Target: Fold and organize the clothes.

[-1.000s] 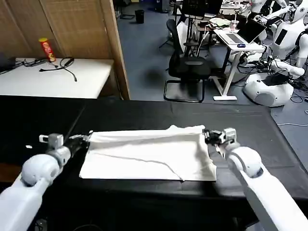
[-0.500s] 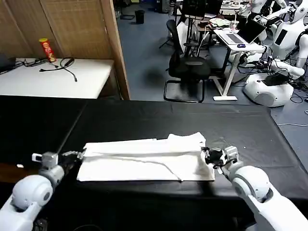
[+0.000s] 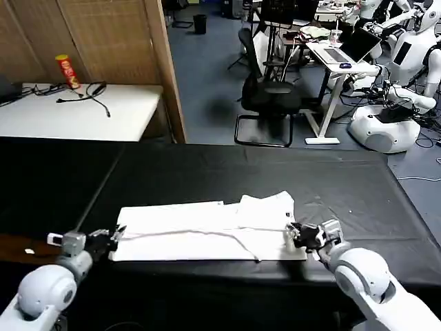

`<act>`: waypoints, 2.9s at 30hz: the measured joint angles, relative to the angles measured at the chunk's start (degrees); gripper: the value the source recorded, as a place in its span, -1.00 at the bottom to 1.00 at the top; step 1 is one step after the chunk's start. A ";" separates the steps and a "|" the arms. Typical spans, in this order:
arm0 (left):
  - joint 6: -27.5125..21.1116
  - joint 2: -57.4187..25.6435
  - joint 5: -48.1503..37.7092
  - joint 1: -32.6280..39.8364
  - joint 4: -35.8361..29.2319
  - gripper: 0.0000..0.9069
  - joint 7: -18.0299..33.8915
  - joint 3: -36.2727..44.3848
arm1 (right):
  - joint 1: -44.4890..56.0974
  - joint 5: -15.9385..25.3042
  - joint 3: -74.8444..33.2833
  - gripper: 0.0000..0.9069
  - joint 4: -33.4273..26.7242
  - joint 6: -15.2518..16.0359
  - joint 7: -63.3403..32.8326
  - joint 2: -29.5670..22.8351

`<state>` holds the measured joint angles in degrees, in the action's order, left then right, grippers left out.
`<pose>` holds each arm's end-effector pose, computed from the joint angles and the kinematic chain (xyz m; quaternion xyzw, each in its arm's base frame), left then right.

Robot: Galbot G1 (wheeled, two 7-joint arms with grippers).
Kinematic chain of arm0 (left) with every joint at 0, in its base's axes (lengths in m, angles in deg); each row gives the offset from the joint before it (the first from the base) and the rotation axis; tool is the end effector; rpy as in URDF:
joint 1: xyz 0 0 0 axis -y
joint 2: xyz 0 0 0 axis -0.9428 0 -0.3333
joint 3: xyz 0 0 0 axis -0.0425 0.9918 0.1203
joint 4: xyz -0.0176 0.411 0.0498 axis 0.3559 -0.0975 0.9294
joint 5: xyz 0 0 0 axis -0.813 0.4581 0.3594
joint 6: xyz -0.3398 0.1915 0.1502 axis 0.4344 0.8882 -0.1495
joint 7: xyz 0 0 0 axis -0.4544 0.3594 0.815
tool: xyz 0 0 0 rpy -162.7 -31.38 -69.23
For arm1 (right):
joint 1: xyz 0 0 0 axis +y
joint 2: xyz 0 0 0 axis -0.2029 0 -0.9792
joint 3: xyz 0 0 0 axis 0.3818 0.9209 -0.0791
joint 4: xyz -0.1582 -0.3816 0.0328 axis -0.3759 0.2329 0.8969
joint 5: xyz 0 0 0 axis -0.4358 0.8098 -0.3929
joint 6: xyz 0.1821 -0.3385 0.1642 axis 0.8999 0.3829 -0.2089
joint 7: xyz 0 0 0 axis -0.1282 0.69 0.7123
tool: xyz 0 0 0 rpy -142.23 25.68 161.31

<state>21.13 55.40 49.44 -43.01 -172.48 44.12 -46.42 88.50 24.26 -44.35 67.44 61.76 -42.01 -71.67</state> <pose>0.2859 0.1911 -0.2895 -0.0612 -0.9496 -0.0750 0.2982 0.3184 -0.0938 -0.2530 0.1569 -0.9411 0.0729 0.2906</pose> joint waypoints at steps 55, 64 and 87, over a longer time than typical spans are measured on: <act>7.90 10.47 3.14 27.07 23.95 0.94 -3.16 13.72 | -12.66 18.39 -3.02 0.94 -22.01 -9.77 1.57 -23.90; 8.15 8.60 2.63 24.00 20.58 0.94 -2.36 10.86 | -10.33 14.84 -4.90 0.94 -16.89 -11.05 2.78 -19.19; 9.67 16.73 5.21 9.43 12.17 -0.74 -2.97 2.44 | -4.67 13.11 -5.59 0.94 -7.16 -11.42 3.17 -16.70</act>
<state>30.80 72.13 54.65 -33.59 -160.31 41.15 -43.98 83.83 37.37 -49.93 60.27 50.34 -38.84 -88.37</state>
